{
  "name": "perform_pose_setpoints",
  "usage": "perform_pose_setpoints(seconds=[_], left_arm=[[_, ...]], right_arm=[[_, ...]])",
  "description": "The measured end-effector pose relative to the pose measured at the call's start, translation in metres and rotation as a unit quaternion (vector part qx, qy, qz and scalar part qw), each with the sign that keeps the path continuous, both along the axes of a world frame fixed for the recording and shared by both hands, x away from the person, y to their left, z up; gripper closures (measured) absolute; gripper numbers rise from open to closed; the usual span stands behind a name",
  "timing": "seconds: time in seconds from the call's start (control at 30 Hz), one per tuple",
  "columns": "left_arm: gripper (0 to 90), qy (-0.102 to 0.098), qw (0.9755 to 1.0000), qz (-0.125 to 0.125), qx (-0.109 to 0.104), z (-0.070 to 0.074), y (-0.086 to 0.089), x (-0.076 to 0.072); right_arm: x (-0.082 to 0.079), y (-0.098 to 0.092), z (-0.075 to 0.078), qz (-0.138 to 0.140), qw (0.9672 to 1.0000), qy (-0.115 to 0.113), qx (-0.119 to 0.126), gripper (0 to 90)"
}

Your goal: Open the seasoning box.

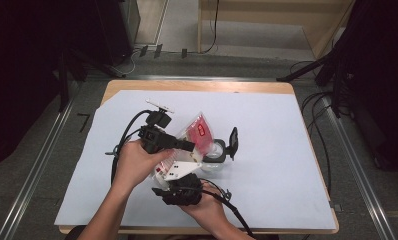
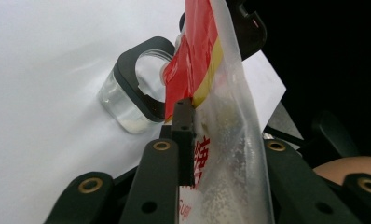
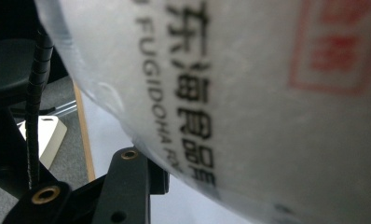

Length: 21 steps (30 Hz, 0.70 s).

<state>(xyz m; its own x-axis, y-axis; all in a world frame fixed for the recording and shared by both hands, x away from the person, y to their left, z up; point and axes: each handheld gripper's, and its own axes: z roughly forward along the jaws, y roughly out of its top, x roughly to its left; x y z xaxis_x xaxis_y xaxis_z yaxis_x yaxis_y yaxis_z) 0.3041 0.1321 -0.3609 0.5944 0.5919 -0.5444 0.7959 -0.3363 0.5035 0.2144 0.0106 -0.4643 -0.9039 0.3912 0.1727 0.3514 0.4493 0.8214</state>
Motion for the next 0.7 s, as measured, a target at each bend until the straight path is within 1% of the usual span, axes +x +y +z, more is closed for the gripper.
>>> perform_pose_setpoints(seconds=[0.07, 0.1, 0.13, 0.2, 0.3, 0.37, 0.43, 0.5, 0.57, 0.6, 0.63, 0.7], left_arm=[[75.3, -0.001, 1.0000, -0.003, 0.001, 0.001, 0.001, 0.000], [74.2, 0.000, 1.0000, 0.001, -0.001, 0.001, 0.001, -0.001], [72.9, 0.002, 1.0000, -0.003, -0.005, 0.002, 0.002, -0.001], [70.3, 0.002, 1.0000, 0.000, -0.009, 0.004, 0.002, -0.002], [66.2, -0.002, 0.9999, 0.001, -0.010, 0.007, 0.004, -0.004], [65.4, -0.006, 0.9999, -0.003, -0.008, 0.009, 0.006, -0.006], [64.9, -0.012, 0.9999, 0.001, -0.006, 0.011, 0.006, -0.009], [64.4, -0.022, 0.9998, 0.000, 0.001, 0.014, 0.006, -0.011], [65.2, -0.023, 0.9997, 0.002, 0.005, 0.015, 0.006, -0.012], [68.0, -0.027, 0.9996, 0.003, 0.012, 0.015, 0.006, -0.012], [73.1, -0.024, 0.9995, 0.008, 0.018, 0.015, 0.006, -0.012], [79.1, -0.025, 0.9992, 0.009, 0.030, 0.016, 0.005, -0.012]], right_arm=[[0.001, -0.001, 0.000, 0.003, 1.0000, 0.002, 0.001, 61.1], [0.001, -0.001, 0.000, 0.004, 1.0000, 0.004, 0.002, 61.1], [0.001, -0.001, 0.001, 0.004, 1.0000, 0.006, 0.005, 61.3], [0.001, -0.001, 0.001, 0.007, 0.9998, 0.013, 0.013, 61.4], [0.004, -0.003, 0.004, 0.004, 0.9993, 0.024, 0.027, 61.6], [0.005, -0.005, 0.006, 0.004, 0.9988, 0.031, 0.037, 61.6], [0.007, -0.006, 0.007, 0.006, 0.9981, 0.040, 0.046, 61.6], [0.007, -0.006, 0.009, 0.010, 0.9974, 0.047, 0.054, 61.6], [0.006, -0.006, 0.011, 0.011, 0.9972, 0.047, 0.057, 61.6], [0.006, -0.006, 0.011, 0.011, 0.9972, 0.048, 0.057, 61.6], [0.006, -0.006, 0.012, 0.012, 0.9971, 0.047, 0.059, 61.6], [0.005, -0.004, 0.013, 0.014, 0.9983, 0.031, 0.047, 61.8]])
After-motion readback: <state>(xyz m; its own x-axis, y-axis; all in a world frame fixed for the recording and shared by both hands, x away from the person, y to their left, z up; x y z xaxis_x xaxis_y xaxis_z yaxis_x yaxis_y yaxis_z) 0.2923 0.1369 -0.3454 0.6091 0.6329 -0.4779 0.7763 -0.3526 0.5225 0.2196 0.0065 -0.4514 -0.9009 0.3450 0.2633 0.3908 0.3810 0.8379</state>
